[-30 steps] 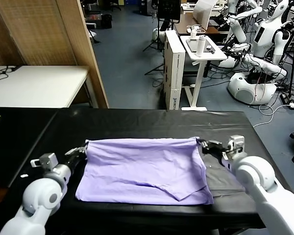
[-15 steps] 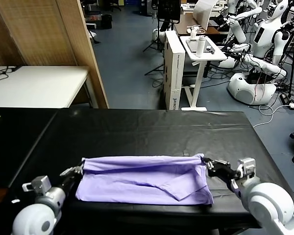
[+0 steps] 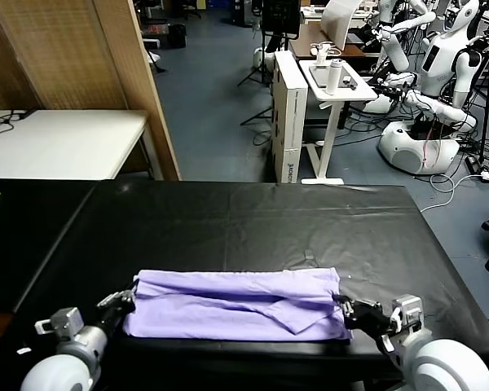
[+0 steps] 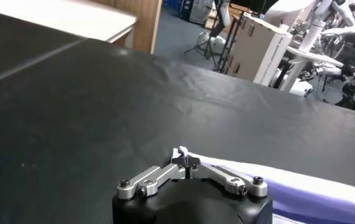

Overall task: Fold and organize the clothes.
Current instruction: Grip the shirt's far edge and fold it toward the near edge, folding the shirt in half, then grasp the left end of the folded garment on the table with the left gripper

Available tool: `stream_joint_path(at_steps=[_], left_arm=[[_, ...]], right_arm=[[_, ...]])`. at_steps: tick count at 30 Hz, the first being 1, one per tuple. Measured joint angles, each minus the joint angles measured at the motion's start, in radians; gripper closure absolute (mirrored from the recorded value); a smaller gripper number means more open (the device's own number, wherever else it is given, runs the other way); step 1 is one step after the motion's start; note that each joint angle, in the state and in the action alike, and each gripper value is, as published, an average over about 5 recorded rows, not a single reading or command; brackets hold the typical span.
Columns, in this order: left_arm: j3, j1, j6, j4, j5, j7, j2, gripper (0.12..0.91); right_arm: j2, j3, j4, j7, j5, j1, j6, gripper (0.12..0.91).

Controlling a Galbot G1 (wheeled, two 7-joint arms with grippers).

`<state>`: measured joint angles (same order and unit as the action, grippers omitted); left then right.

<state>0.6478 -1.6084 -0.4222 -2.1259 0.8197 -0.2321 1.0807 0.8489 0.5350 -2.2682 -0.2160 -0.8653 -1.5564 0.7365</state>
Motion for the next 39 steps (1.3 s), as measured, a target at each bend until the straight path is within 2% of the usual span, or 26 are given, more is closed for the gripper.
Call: stream_joint_path(at_steps=[7,8,11,14,18,21,23,25,31,39], left_arm=[[0.000,-0.010,0.006,0.009,-0.013,0.003,0.007,0.882],[0.001,-0.012,0.004,0.008,-0.014,0.001,0.008,0.882],[0.008,-0.021,-0.005,-0.001,-0.016,-0.009,0.011,0.855],[0.018,-0.032,-0.019,-0.017,-0.016,-0.026,0.014,0.722],[0.036,-0.051,-0.027,-0.044,-0.017,-0.047,0.020,0.475],[0.053,-0.071,-0.026,-0.065,-0.020,-0.055,0.029,0.288],[0.063,-0.077,-0.028,-0.075,-0.021,-0.057,0.033,0.186],[0.070,-0.069,-0.035,-0.079,-0.022,-0.061,0.035,0.138],[0.062,0.022,-0.075,-0.048,-0.017,-0.086,0.033,0.123],[-0.001,0.165,-0.111,0.020,-0.025,-0.087,0.021,0.123]], right_arm=[[0.003,-0.005,-0.005,0.002,0.001,-0.008,0.000,0.867],[0.002,-0.001,-0.010,0.004,-0.001,-0.010,0.000,0.839],[-0.003,0.016,-0.028,0.005,-0.018,-0.019,0.000,0.688],[-0.004,0.039,-0.050,0.003,-0.037,-0.030,0.000,0.499],[0.006,0.076,-0.060,0.002,-0.055,-0.030,0.000,0.246],[0.020,0.088,-0.043,-0.003,-0.057,-0.005,0.000,0.143],[0.030,0.087,-0.021,-0.008,-0.054,0.024,0.000,0.127],[0.041,0.080,0.007,-0.012,-0.050,0.059,0.000,0.121],[0.071,0.037,0.099,-0.015,-0.029,0.174,0.000,0.118],[0.110,-0.053,0.211,-0.018,0.009,0.293,0.000,0.118]])
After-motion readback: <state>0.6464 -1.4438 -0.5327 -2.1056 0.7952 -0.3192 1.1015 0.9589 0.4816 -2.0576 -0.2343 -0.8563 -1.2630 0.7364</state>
